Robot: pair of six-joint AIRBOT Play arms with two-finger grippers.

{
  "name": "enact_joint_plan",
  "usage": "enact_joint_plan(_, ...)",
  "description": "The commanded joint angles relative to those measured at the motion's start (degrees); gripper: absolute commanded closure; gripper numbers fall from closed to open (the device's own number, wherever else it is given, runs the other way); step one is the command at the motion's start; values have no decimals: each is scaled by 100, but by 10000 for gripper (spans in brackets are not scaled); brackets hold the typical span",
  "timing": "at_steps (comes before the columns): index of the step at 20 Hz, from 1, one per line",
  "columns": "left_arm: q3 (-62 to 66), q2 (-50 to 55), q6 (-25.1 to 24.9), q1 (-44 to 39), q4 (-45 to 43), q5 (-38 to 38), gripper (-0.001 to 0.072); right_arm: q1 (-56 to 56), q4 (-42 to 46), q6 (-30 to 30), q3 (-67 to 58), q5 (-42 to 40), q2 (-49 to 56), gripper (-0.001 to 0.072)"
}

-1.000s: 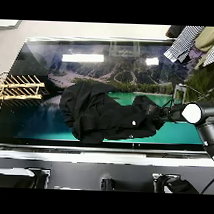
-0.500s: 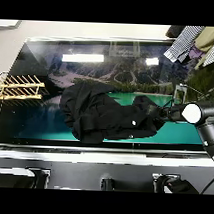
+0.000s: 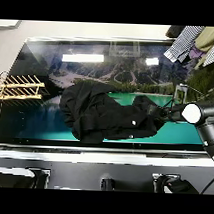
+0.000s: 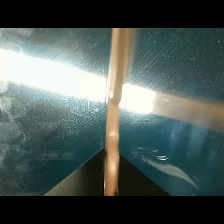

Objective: Fold the clothes and pants, and hang the long-sleeved shirts on hangers.

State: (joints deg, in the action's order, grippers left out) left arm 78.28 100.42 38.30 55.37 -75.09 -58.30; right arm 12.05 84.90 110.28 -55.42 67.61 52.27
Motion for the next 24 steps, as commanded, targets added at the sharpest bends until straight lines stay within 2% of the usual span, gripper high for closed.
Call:
enact_joint_plan(1,4,9,4,-68,11,-74,683,2,31,9,-2,37,4,679)
enact_joint_plan(7,205,-203,111,-212,227,-76,684,2,48,9,-4,170,4,679)
enact_joint_plan(13,1126,-669,776,-291,654,-55,685,4,48,4,-4,166,4,679)
enact_joint_plan(21,1954,-1663,822,-813,684,-4,685,2,146,9,-4,162,4,679)
enact_joint_plan(24,1952,-2028,787,-1397,855,-361,686,2,247,24,-4,168,4,679)
